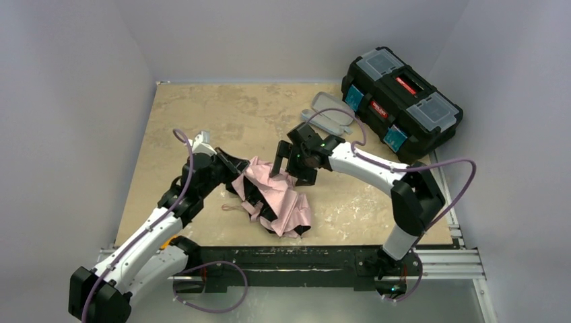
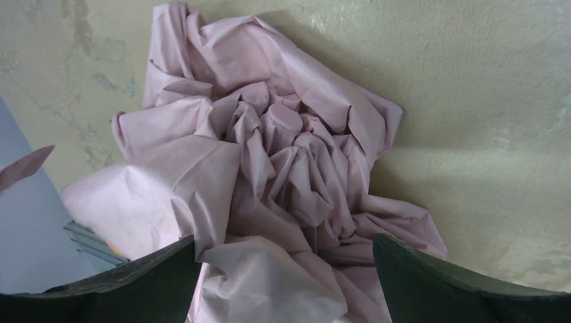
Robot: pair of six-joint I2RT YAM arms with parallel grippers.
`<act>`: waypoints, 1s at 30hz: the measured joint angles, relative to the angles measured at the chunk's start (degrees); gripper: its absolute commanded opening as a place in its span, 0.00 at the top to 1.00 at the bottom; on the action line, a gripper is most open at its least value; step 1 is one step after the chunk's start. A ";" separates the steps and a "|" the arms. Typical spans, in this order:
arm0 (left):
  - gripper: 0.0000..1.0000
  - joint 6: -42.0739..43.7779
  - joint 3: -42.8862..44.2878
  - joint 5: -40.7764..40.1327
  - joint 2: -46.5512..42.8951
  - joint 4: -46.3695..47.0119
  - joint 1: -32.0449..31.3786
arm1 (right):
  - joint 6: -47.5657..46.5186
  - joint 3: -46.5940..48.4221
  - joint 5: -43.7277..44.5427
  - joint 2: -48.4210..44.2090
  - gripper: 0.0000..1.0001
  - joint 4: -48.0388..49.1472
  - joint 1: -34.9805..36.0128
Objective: Put away the umbrella
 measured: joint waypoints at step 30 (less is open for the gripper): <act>1.00 9.84 -0.04 -0.94 10.54 3.72 0.81 | 6.32 -8.50 -11.65 14.53 1.00 20.59 1.46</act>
